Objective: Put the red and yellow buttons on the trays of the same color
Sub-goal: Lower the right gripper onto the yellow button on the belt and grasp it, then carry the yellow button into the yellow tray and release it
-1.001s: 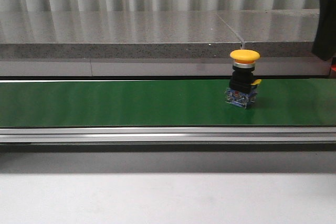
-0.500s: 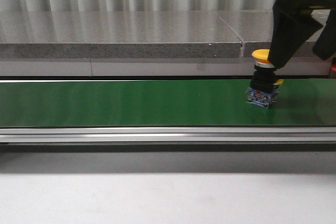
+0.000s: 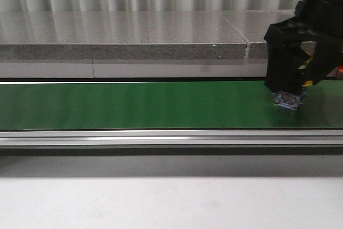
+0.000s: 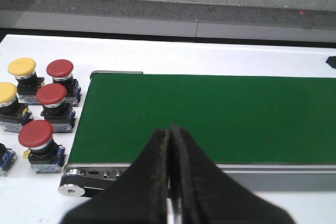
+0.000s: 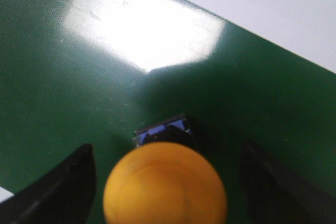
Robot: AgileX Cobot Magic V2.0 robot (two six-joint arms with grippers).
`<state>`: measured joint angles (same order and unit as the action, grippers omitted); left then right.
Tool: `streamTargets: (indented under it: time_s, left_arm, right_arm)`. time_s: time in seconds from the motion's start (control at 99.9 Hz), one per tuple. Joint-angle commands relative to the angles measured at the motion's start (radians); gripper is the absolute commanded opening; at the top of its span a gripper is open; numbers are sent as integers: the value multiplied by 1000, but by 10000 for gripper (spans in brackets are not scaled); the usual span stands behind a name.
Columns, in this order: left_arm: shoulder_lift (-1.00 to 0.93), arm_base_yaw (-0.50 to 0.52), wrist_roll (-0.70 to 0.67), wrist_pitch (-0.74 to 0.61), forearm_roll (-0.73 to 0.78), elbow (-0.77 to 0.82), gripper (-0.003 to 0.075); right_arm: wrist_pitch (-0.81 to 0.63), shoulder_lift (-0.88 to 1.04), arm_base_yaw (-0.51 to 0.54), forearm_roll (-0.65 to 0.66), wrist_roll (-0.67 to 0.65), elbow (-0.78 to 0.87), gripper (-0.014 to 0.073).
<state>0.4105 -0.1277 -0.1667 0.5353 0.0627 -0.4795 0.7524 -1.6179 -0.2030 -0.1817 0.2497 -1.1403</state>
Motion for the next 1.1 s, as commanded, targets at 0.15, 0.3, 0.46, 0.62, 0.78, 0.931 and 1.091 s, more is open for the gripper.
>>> streamTargets:
  time_s: [0.15,0.3,0.46,0.62,0.78,0.931,1.091]
  left_arm:
    - [5,-7,0,-78,0,-27,-20]
    - [5,-7,0,-78,0,-27,-20]
    - [5,-7,0,-78,0,-27,-20]
    - [5,-7,0,-78,0,-27,-20]
    - [5,-7,0,-78,0,-27,-20]
    - [5,-7,0,-78,0,-27,-20]
    - [5,-7,0,-78,0,-27,-20]
  right_arm:
    - [21,38,2,-12,-11,-35,190]
    - [103,63,25,-10,-34,-72,185]
    - [155,136,104,26,-90,-95,185]
    - [210,200,263,52,-167,-95,185]
    - [229,205,450,53,-200,-92,185]
    - [184,204,600,54,-201,-54,185]
    - [80,201,714,54,-212,13,185]
